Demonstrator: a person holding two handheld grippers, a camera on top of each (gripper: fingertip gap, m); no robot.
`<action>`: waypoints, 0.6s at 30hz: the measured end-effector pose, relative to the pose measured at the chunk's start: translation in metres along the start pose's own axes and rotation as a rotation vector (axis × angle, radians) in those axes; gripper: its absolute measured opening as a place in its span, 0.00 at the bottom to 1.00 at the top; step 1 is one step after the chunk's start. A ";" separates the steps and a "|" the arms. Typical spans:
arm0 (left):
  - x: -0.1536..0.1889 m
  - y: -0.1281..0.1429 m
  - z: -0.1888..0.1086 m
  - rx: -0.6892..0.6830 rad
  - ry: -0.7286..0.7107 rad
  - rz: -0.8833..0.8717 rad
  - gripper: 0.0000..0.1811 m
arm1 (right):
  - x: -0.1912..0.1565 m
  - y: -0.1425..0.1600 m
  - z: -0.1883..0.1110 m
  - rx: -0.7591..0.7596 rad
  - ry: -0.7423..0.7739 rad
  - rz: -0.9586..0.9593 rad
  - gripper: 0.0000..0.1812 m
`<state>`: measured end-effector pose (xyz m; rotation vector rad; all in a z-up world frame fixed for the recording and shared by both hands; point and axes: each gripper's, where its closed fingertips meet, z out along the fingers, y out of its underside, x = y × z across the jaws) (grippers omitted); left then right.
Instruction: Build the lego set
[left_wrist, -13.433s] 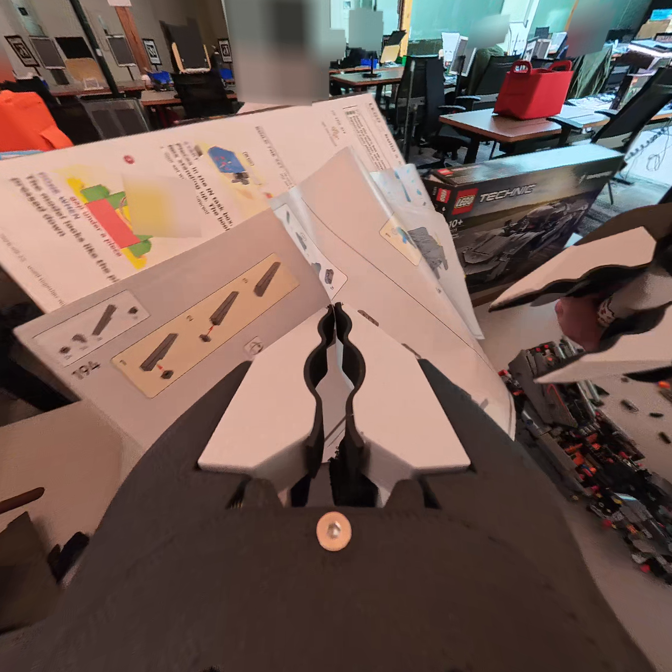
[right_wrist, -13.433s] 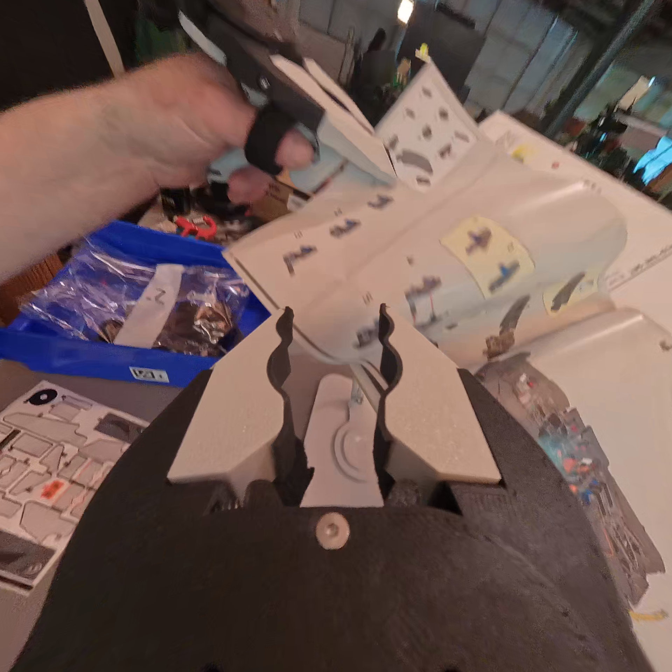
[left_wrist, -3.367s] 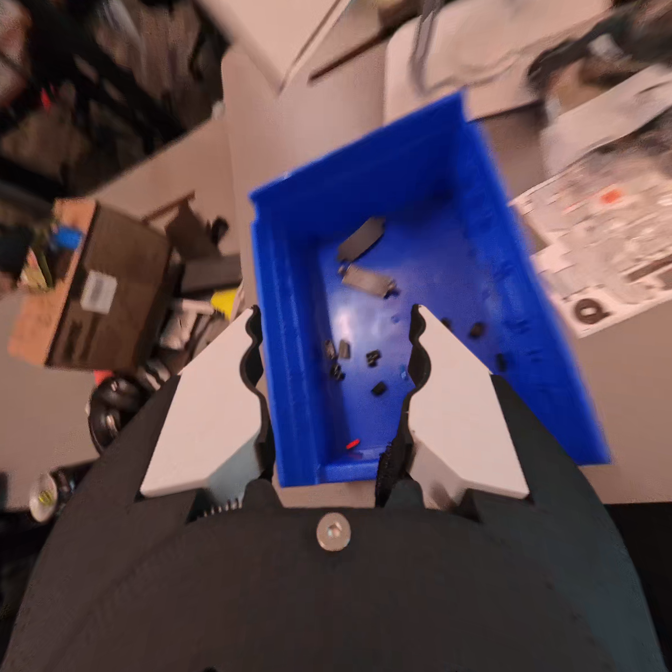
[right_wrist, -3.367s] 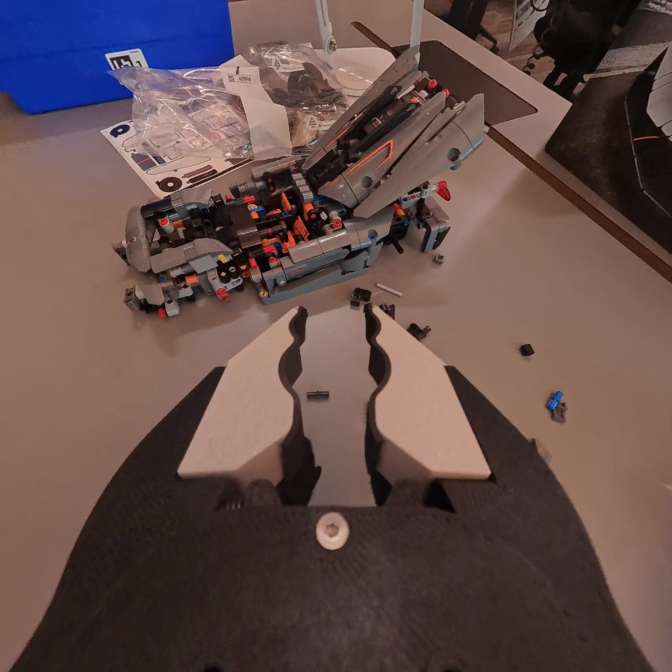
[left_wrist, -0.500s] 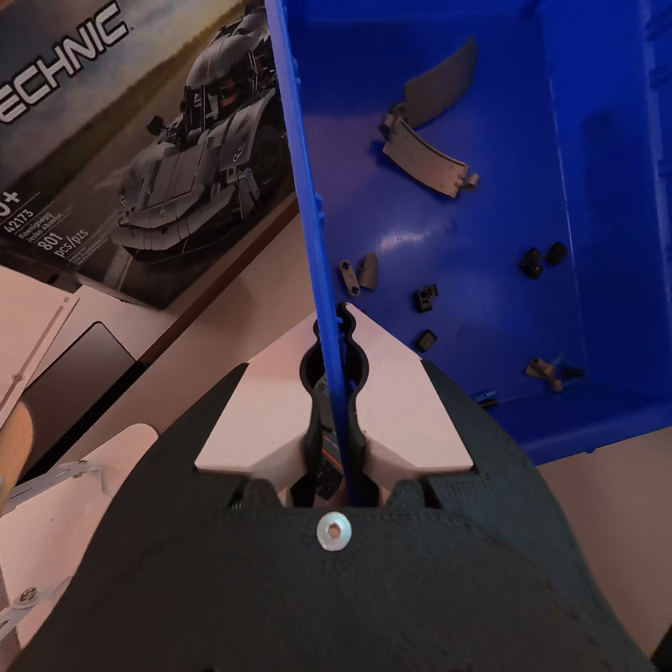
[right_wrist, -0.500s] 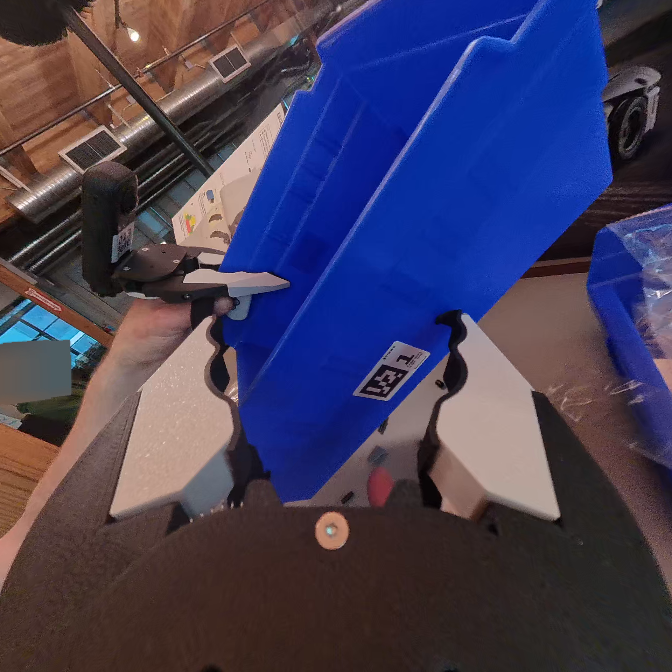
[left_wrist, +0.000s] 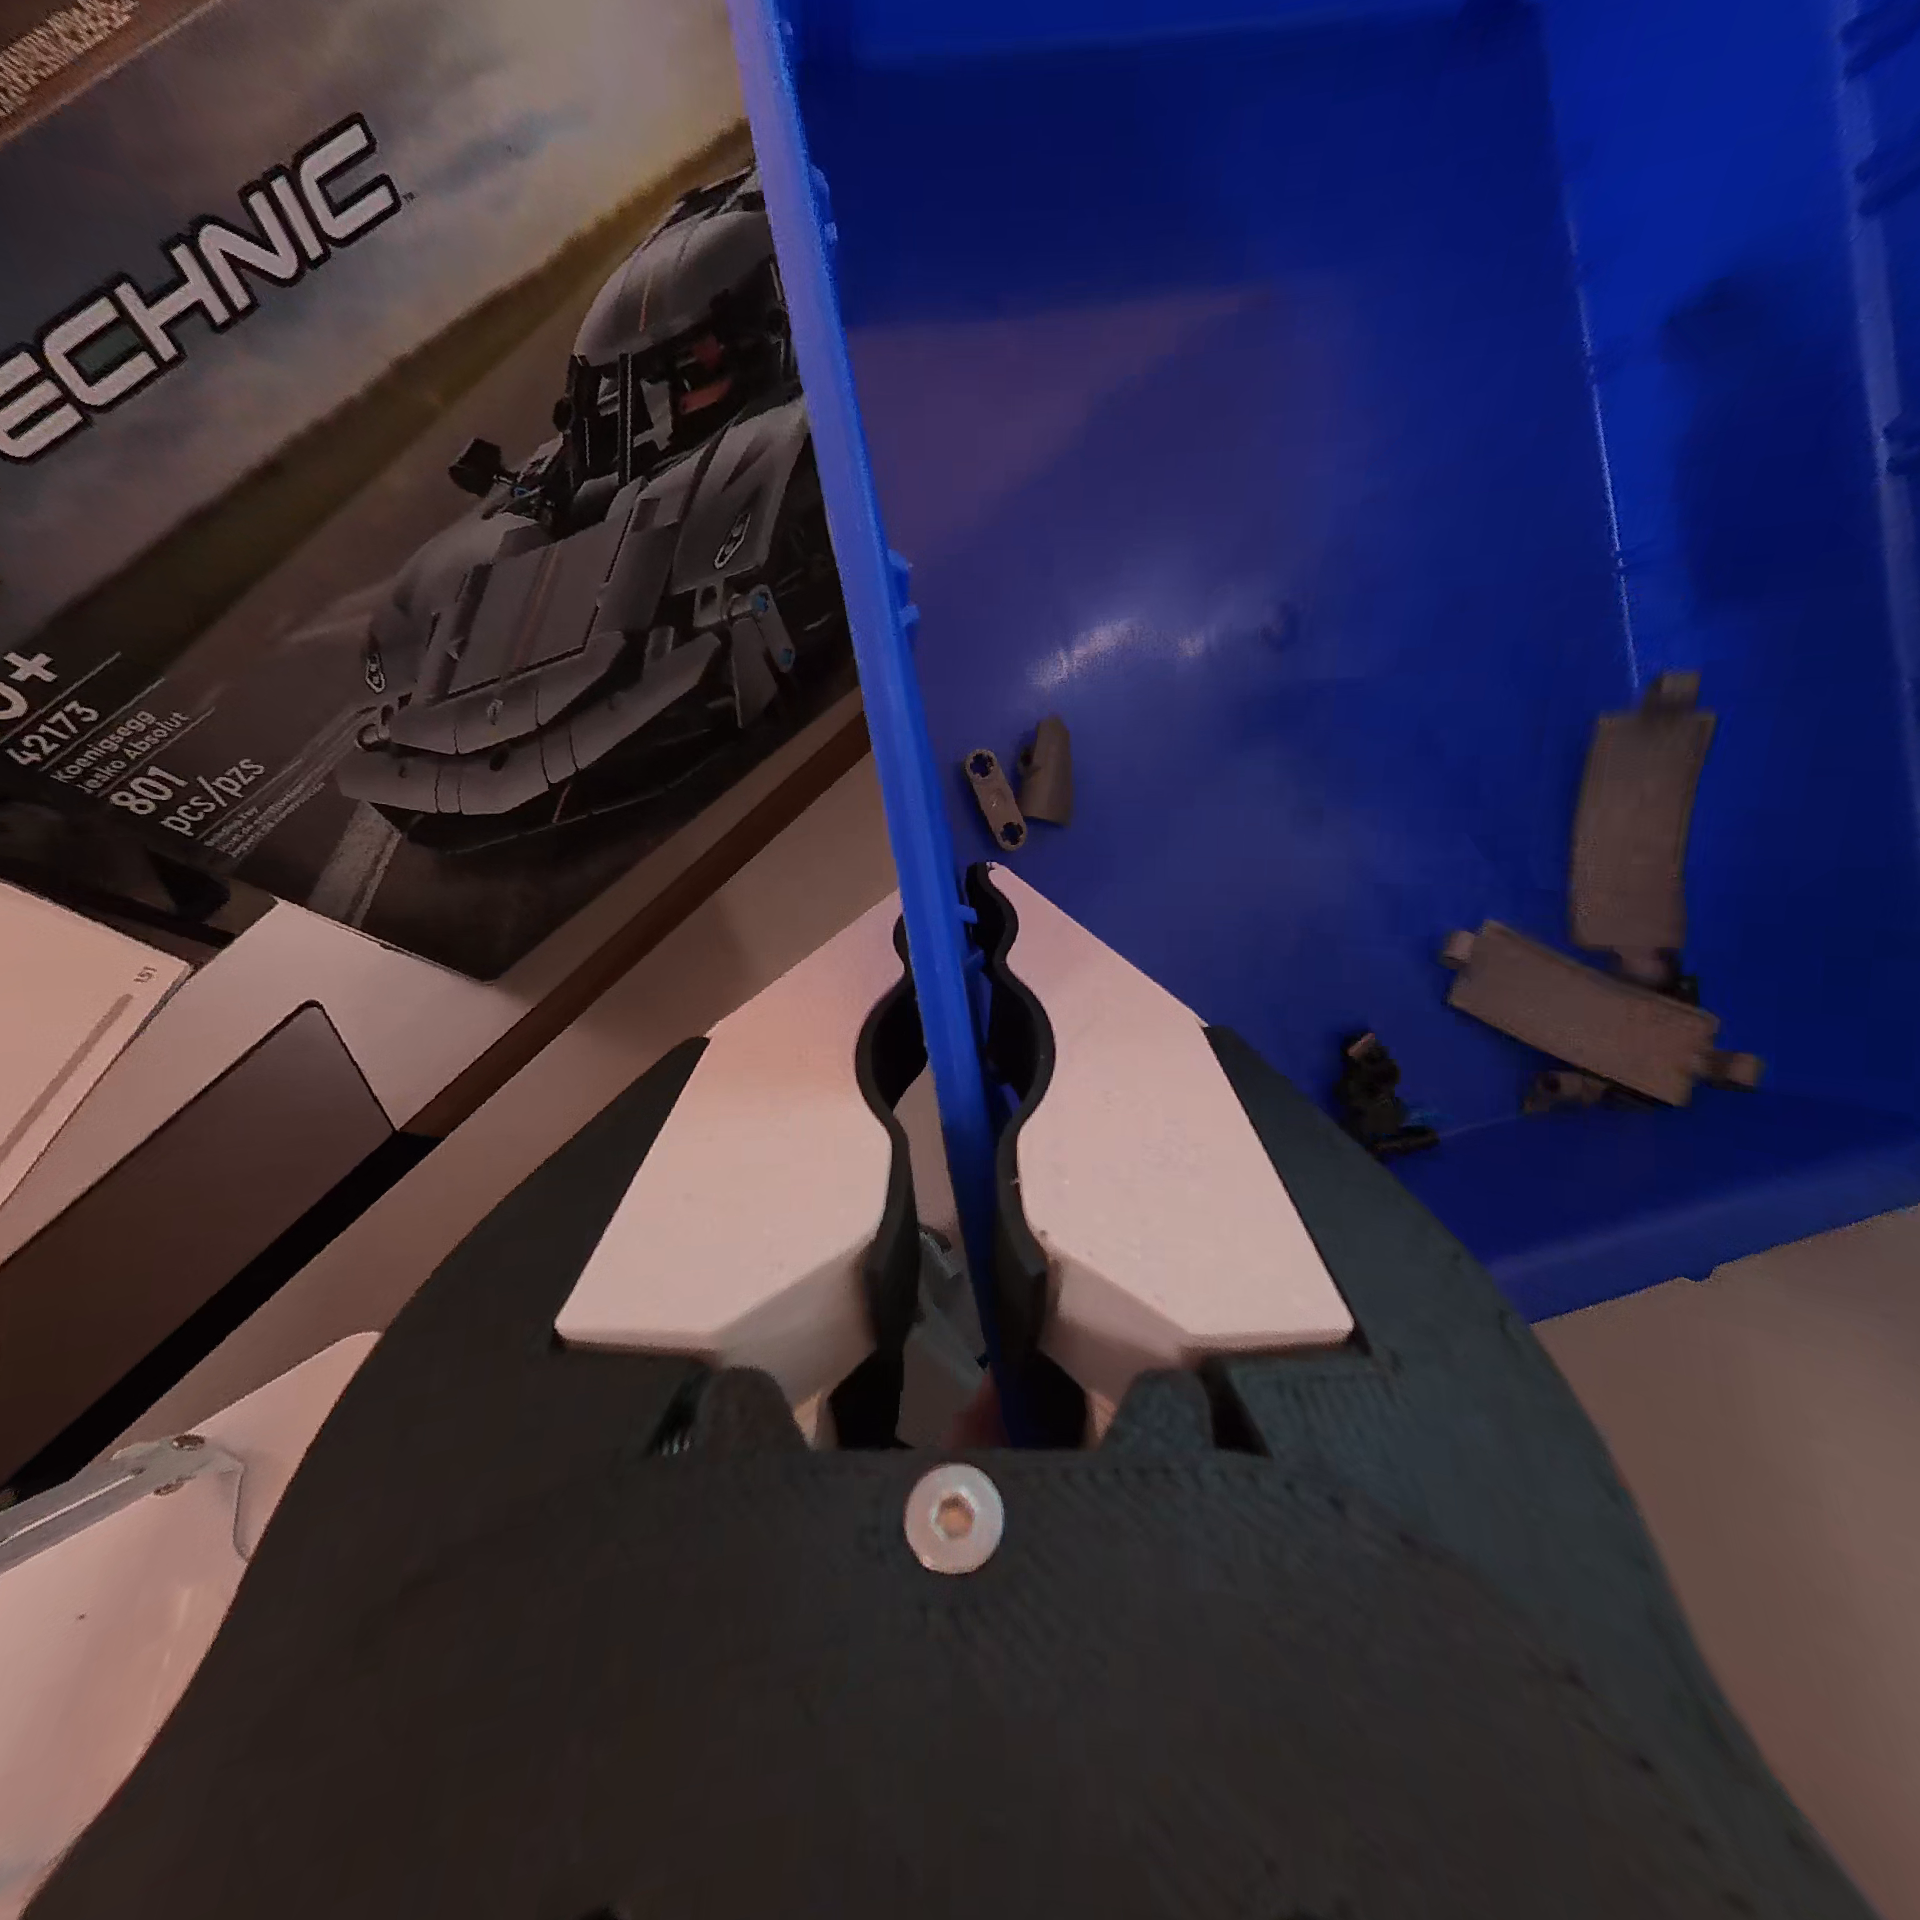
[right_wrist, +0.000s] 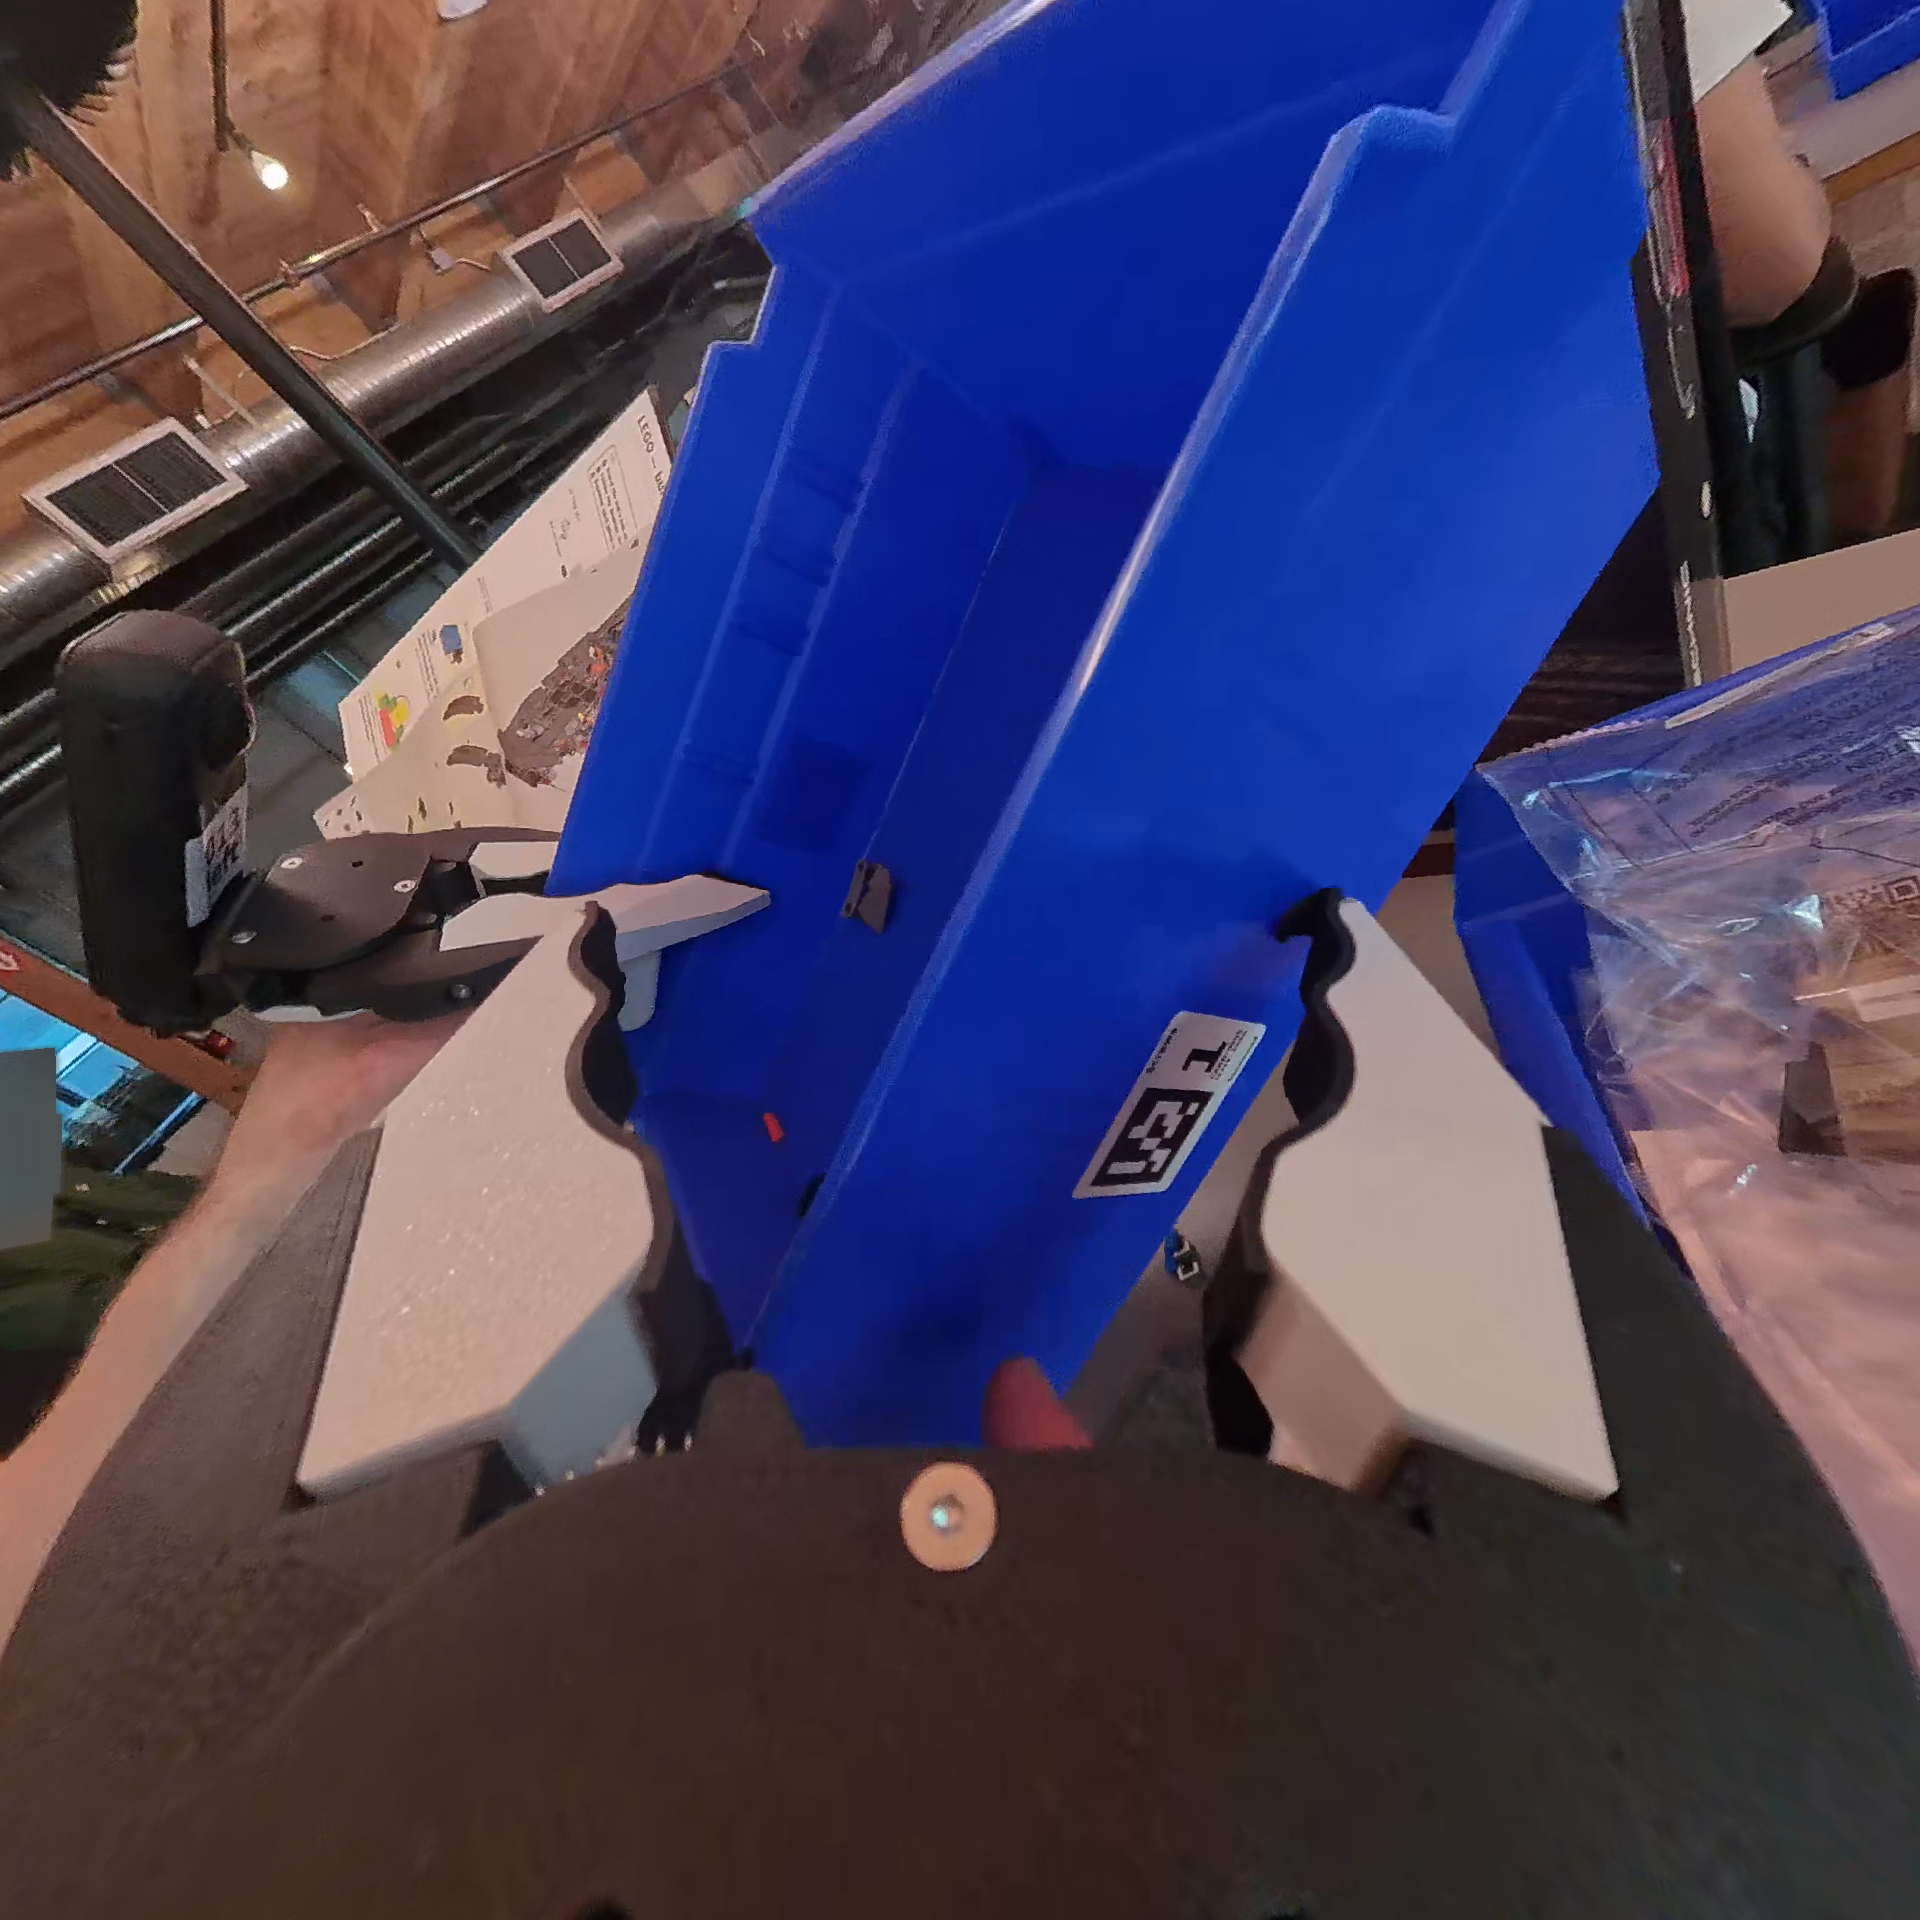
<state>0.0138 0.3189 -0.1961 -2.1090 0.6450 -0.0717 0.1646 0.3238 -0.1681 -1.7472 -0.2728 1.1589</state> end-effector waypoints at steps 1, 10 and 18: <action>-0.001 0.000 0.002 0.010 -0.012 0.006 0.01 | 0.002 -0.001 0.002 0.013 0.000 0.001 0.70; 0.000 -0.013 -0.008 0.153 -0.191 0.155 0.01 | 0.019 -0.002 0.008 0.105 -0.026 0.013 0.63; 0.014 -0.021 -0.017 0.295 -0.318 0.259 0.01 | 0.028 -0.010 -0.005 0.212 -0.080 0.058 0.58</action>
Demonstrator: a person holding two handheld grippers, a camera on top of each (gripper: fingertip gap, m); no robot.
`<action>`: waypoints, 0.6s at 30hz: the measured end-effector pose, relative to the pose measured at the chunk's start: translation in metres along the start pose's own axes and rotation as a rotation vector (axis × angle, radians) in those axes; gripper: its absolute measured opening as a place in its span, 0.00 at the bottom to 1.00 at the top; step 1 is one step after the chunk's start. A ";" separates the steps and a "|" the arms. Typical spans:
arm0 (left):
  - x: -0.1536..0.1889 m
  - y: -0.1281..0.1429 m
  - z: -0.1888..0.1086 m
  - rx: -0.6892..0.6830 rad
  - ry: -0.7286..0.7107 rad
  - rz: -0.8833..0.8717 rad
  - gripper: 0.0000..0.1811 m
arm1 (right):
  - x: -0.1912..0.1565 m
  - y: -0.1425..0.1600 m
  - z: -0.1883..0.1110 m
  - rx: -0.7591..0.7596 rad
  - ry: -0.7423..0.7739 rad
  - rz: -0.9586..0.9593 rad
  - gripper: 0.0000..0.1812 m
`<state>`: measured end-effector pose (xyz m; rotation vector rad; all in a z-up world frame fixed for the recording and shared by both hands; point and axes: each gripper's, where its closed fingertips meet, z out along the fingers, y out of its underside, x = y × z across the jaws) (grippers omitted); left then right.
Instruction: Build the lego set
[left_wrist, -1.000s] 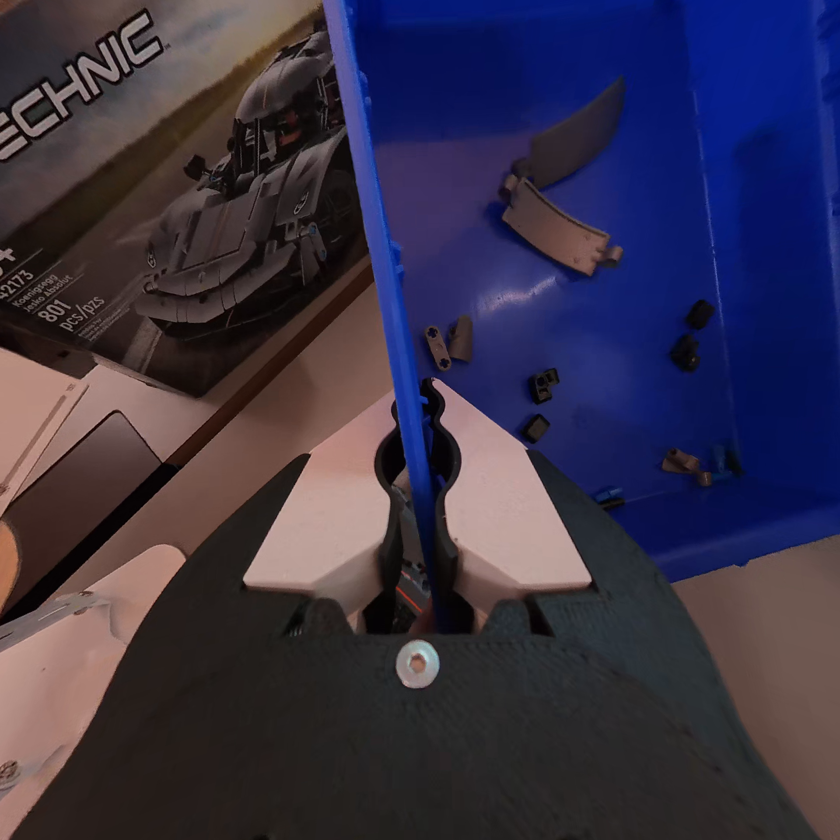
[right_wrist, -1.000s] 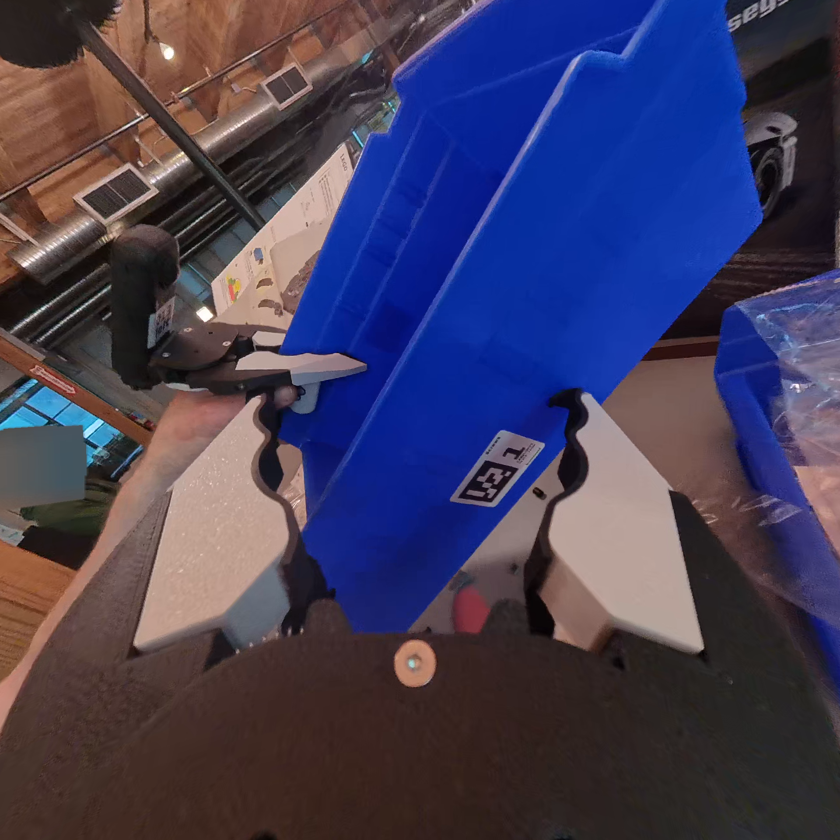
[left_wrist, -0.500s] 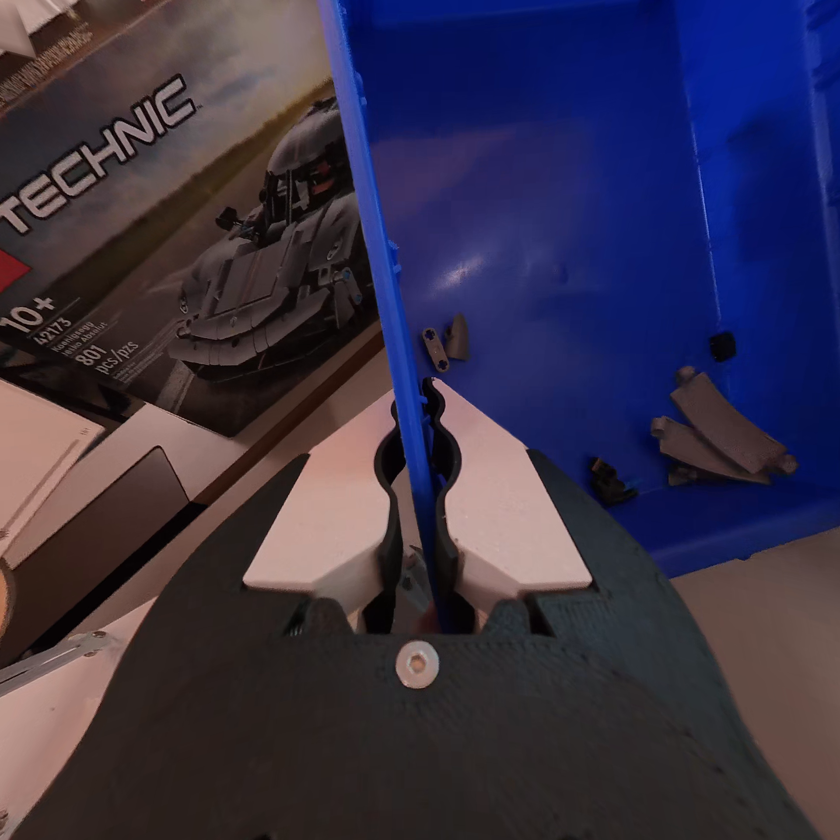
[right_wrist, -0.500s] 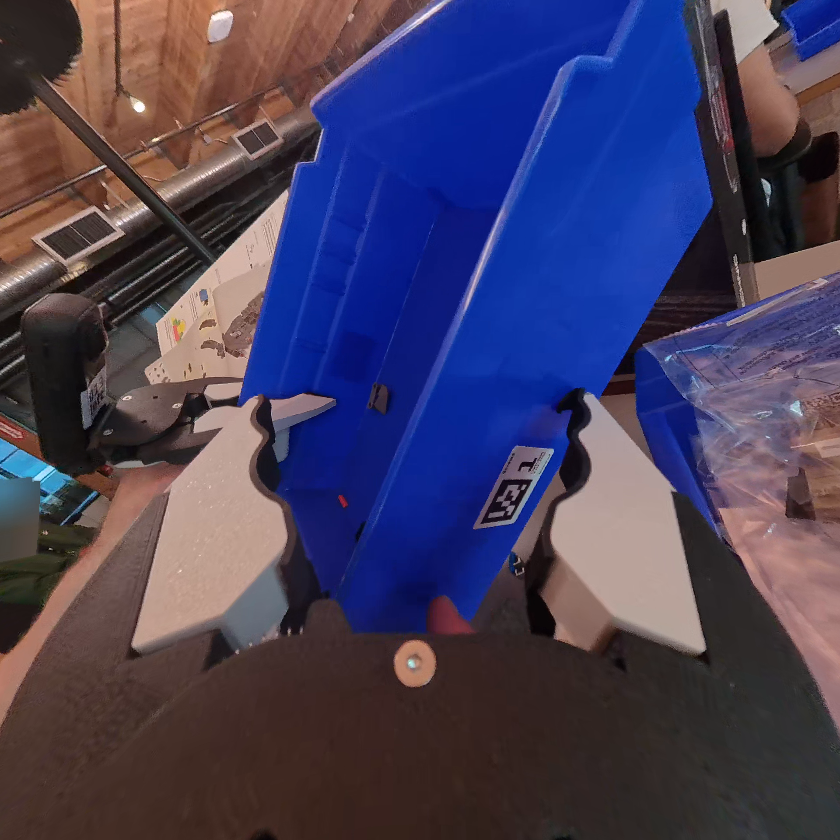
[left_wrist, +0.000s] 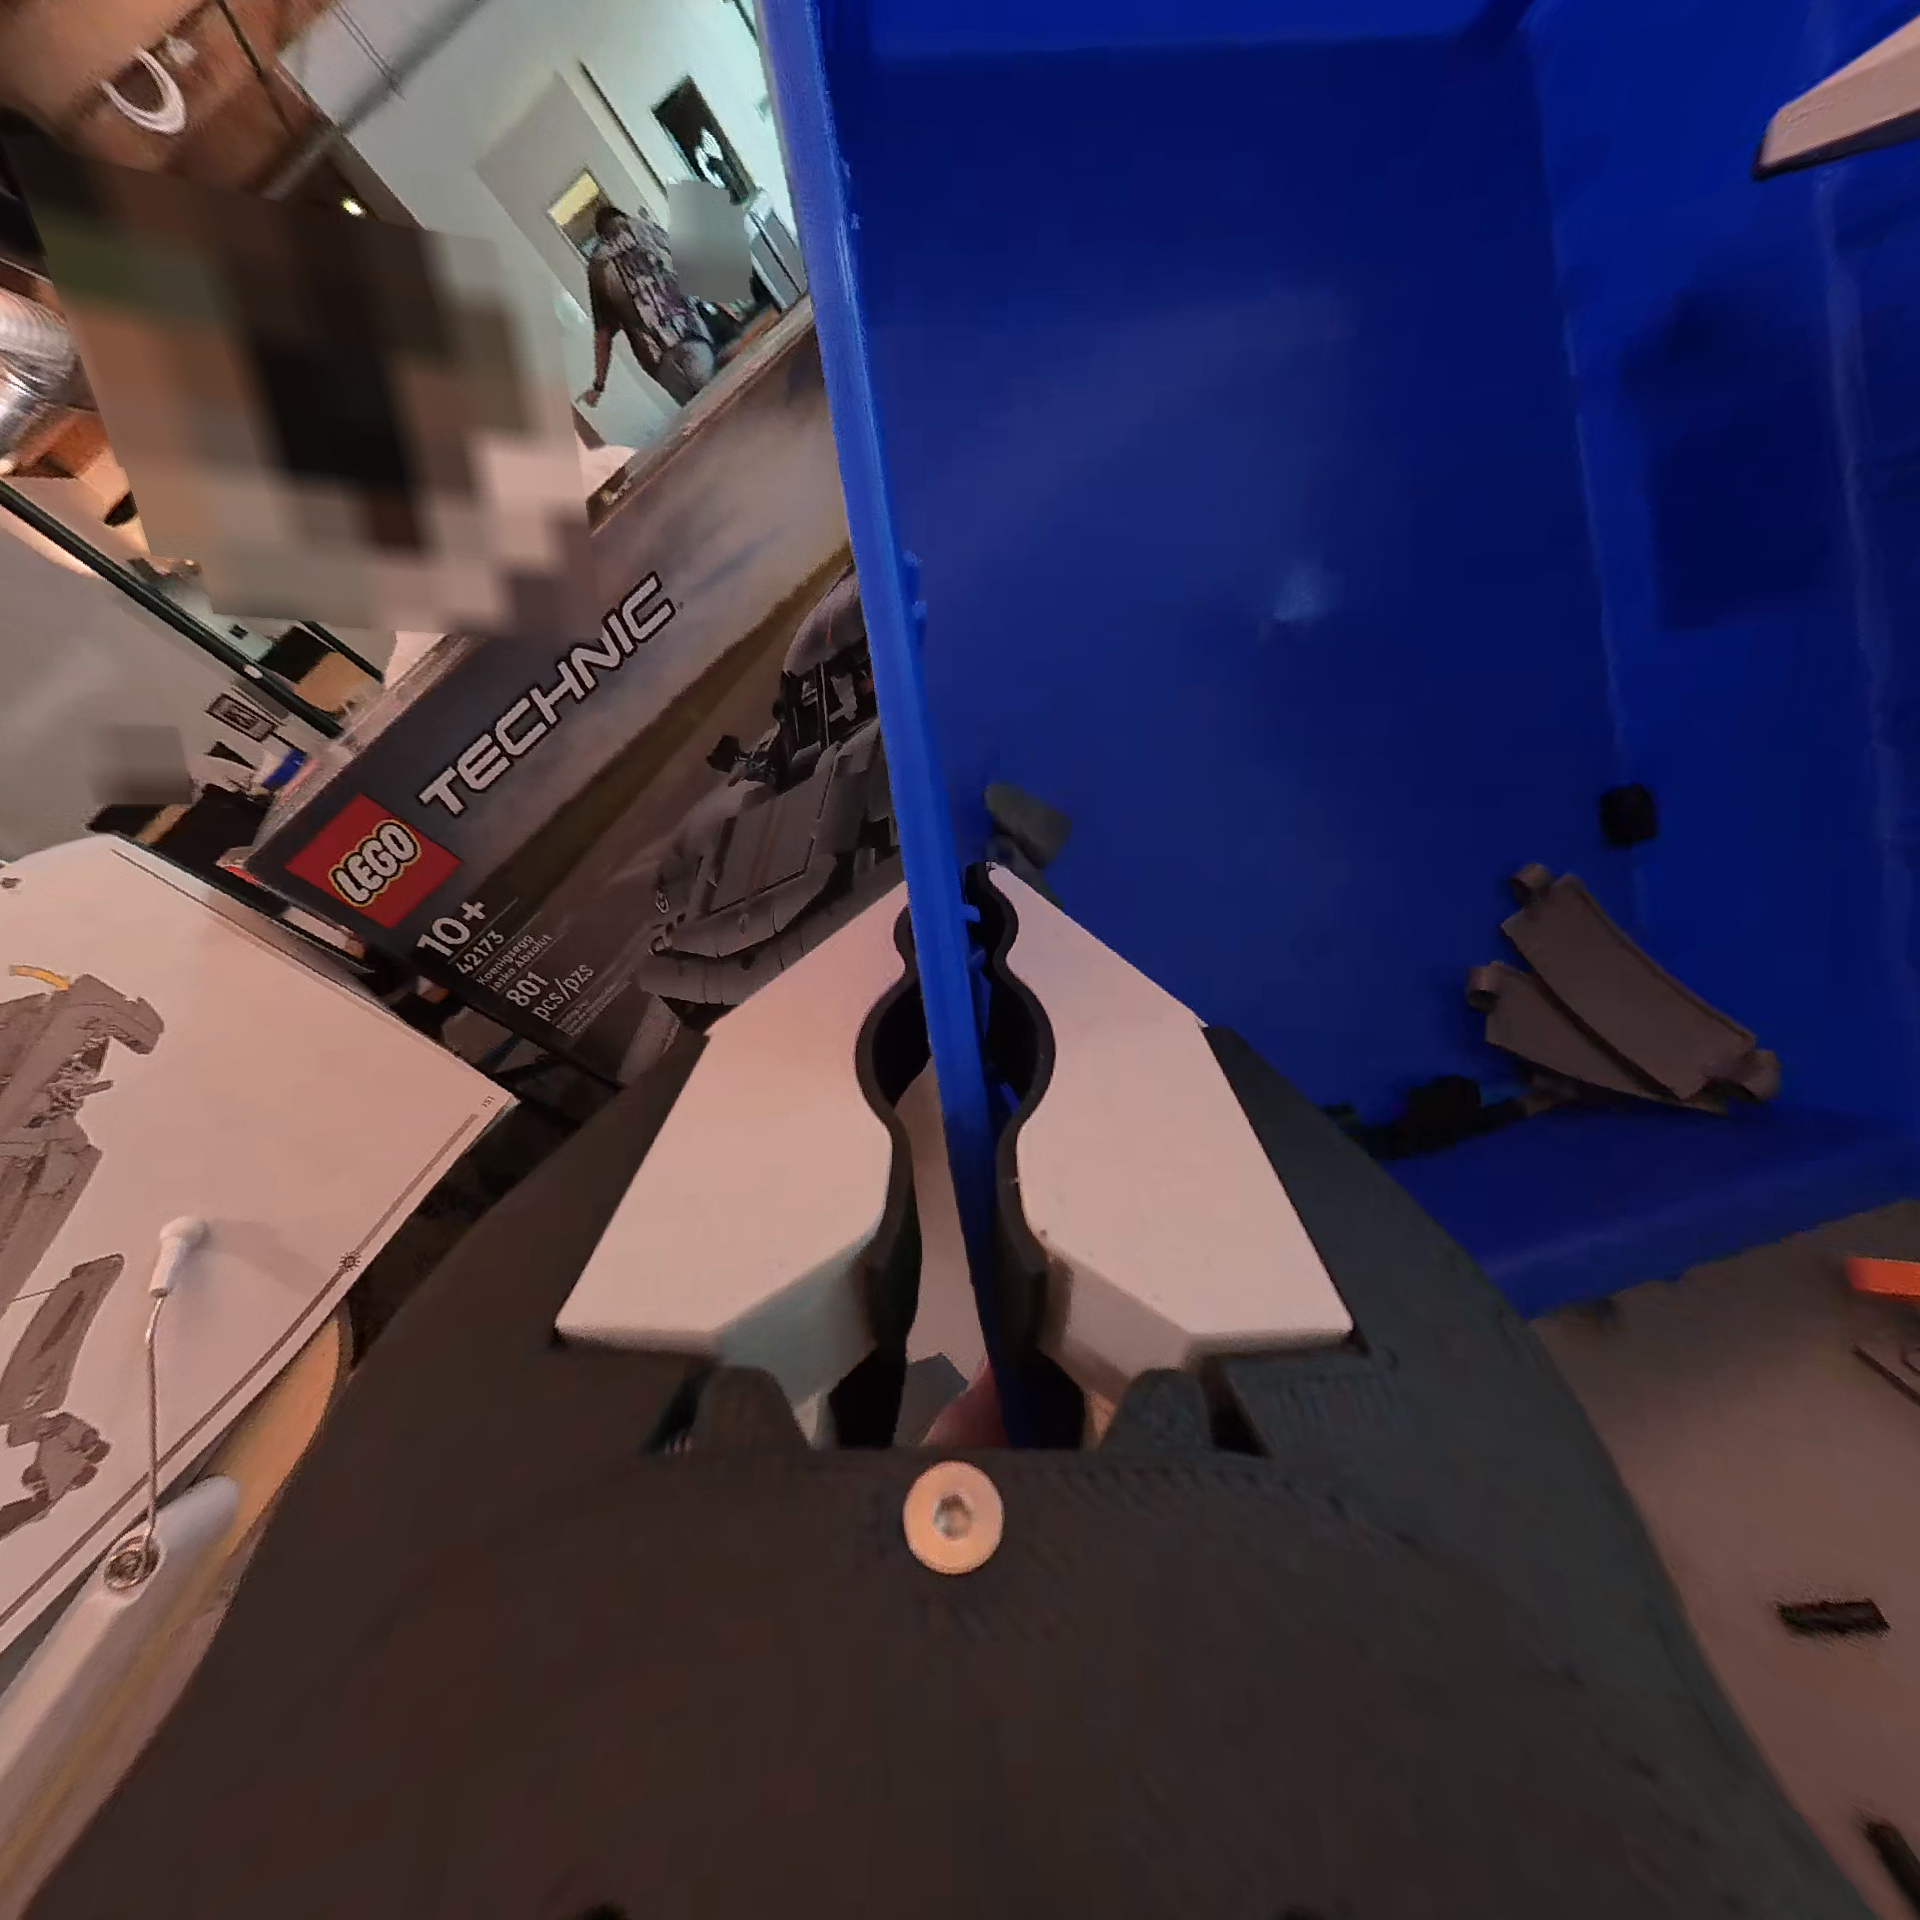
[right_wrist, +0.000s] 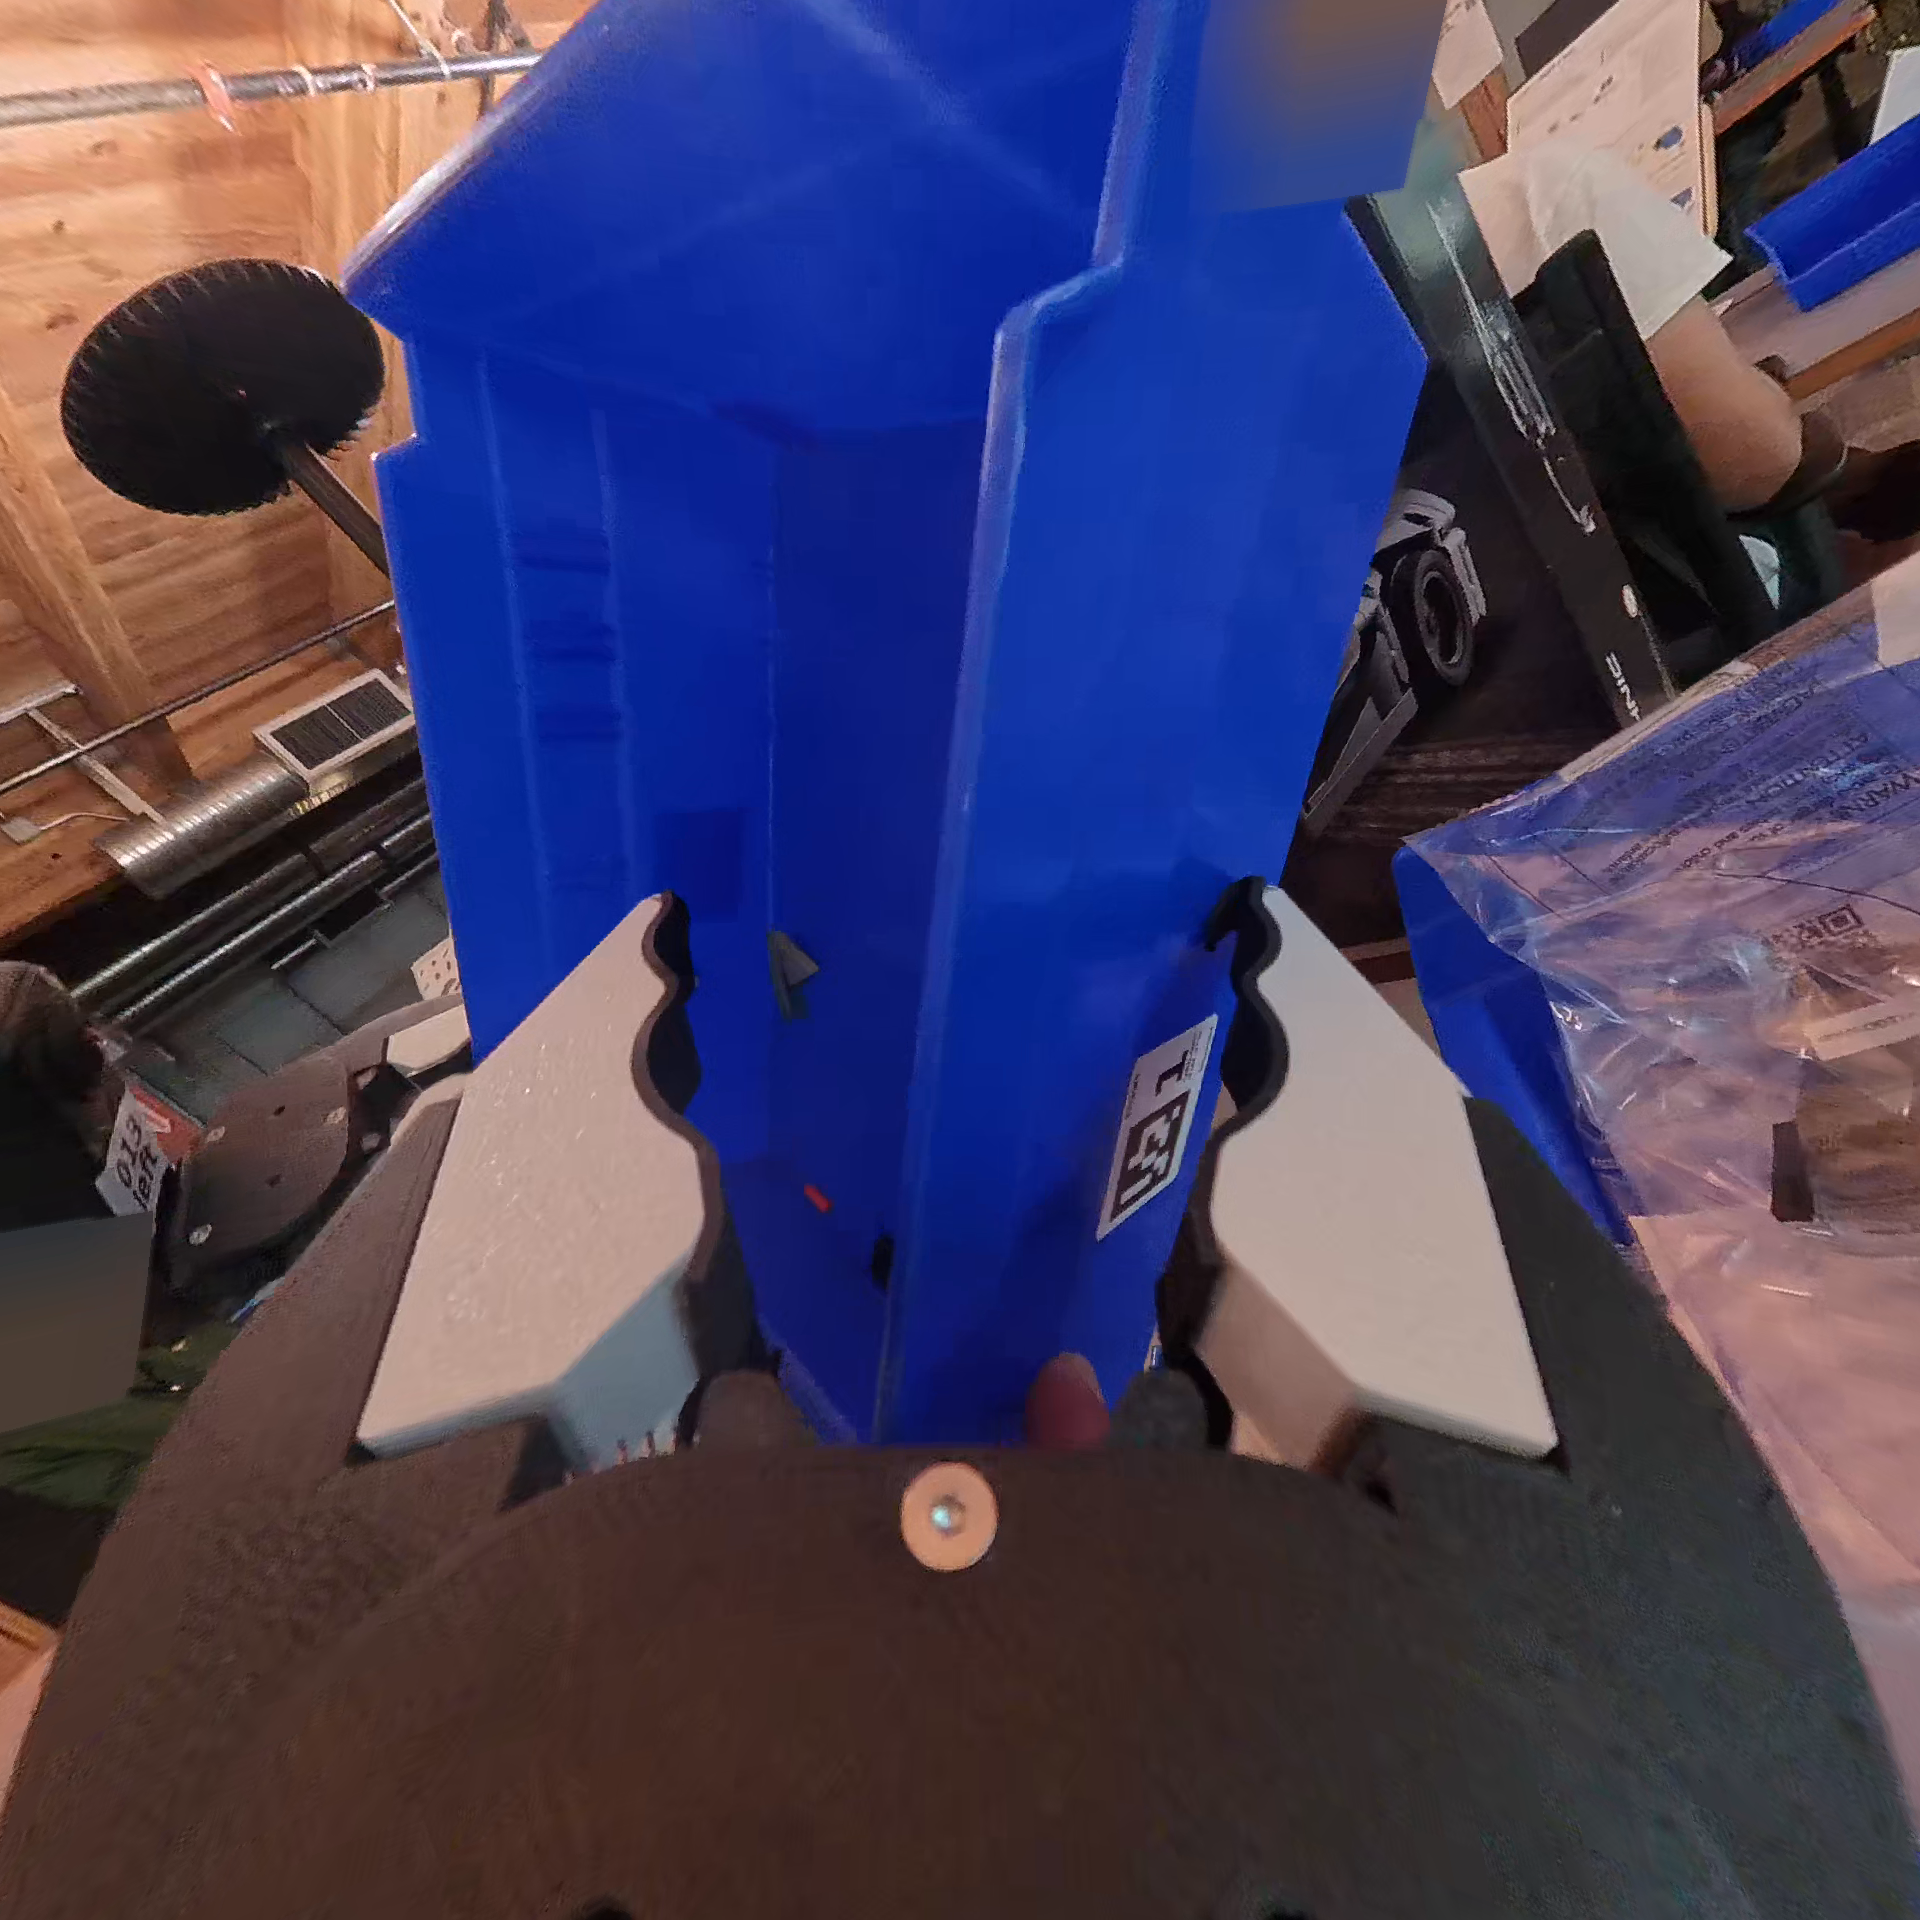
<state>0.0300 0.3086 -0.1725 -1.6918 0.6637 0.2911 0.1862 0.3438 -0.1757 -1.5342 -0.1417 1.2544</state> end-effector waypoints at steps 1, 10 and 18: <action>0.002 0.001 0.000 0.004 -0.013 0.008 0.02 | 0.002 0.001 0.000 0.004 0.001 0.001 0.57; 0.005 0.002 -0.009 0.095 -0.100 0.080 0.01 | 0.006 0.004 -0.001 0.097 -0.052 0.015 0.53; 0.010 -0.009 -0.020 0.186 -0.147 0.137 0.05 | 0.012 0.001 -0.003 0.182 -0.112 0.078 0.44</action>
